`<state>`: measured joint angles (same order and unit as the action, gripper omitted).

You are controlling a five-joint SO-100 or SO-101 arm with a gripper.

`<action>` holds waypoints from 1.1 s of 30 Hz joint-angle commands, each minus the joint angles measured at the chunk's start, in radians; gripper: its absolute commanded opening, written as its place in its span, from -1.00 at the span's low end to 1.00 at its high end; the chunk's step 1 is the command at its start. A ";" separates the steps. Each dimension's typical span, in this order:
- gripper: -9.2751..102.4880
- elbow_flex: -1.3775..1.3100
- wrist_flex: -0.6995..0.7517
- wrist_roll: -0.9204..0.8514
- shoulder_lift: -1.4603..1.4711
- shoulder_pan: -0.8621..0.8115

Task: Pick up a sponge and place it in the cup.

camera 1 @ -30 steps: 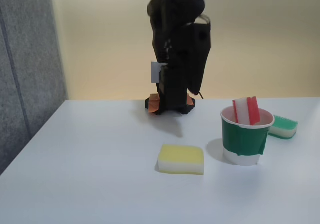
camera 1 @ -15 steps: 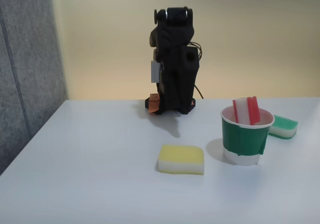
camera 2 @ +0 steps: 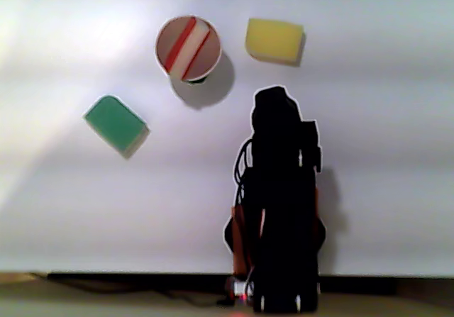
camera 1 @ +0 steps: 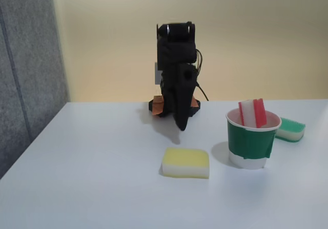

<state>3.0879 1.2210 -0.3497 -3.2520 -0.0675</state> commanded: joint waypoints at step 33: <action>-0.83 0.005 0.183 0.316 -0.012 -0.021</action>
<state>3.0864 1.2977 -0.0322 -3.2628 -0.0813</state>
